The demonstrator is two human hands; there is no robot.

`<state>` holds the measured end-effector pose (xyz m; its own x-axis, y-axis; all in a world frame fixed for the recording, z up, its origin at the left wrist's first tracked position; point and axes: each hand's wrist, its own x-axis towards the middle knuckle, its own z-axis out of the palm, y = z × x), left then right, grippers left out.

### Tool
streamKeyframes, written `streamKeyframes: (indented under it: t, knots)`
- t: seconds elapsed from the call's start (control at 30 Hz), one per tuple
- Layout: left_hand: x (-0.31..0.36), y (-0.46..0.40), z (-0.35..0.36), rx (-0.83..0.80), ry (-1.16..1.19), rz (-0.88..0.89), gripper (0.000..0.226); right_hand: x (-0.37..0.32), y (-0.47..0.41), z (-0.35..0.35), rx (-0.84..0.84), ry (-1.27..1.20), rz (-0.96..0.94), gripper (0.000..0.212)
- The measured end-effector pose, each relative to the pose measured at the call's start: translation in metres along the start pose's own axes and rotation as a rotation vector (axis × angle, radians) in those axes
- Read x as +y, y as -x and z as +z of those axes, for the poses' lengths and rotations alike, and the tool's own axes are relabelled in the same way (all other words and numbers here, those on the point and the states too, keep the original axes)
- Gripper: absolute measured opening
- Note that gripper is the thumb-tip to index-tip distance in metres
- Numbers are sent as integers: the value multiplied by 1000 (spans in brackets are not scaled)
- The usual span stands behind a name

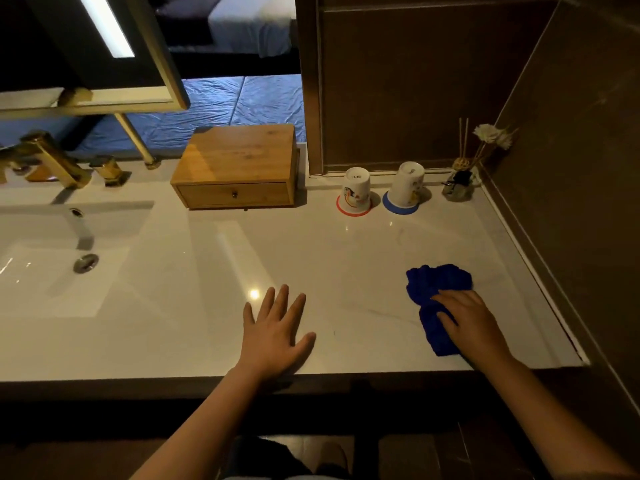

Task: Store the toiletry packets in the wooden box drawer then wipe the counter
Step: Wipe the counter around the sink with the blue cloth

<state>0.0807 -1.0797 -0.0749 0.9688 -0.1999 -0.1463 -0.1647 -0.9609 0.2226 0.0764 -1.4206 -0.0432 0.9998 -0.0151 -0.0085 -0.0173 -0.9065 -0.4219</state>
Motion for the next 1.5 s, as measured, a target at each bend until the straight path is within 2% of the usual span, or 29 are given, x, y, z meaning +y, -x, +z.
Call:
streamKeyframes:
  t: [0.17,0.37,0.47,0.63,0.77,0.87,0.93,1.03,1.2,1.3,1.37,1.5]
  knots:
    - [-6,0,-13,-28,24,34,75,-47,-1,12,17,-108,-4,27]
    - [-61,15,-51,114,98,47,71,-144,-5,24,83,-216,-56,29]
    - [-116,25,-74,170,111,17,69,-191,-4,31,101,-254,-46,28]
    - [-266,49,-104,239,114,-119,67,-275,6,60,140,-314,17,27]
    - [-383,70,-112,185,50,-266,54,-330,15,94,192,-326,113,27]
    - [-435,71,-114,131,47,-326,53,-361,18,124,183,-330,159,30]
    - [-446,67,-111,105,54,-325,52,-374,19,148,51,-236,193,42]
    - [-448,66,-104,108,35,-302,53,-374,22,179,-101,128,189,64]
    - [-451,65,-102,134,45,-284,65,-392,12,194,-125,247,307,71]
    - [-451,66,-103,145,63,-278,67,-409,10,202,-70,349,267,71]
    - [-450,67,-105,142,73,-280,65,-409,3,200,11,318,211,69]
    - [-450,66,-105,130,68,-273,54,-403,-14,205,-17,264,229,71]
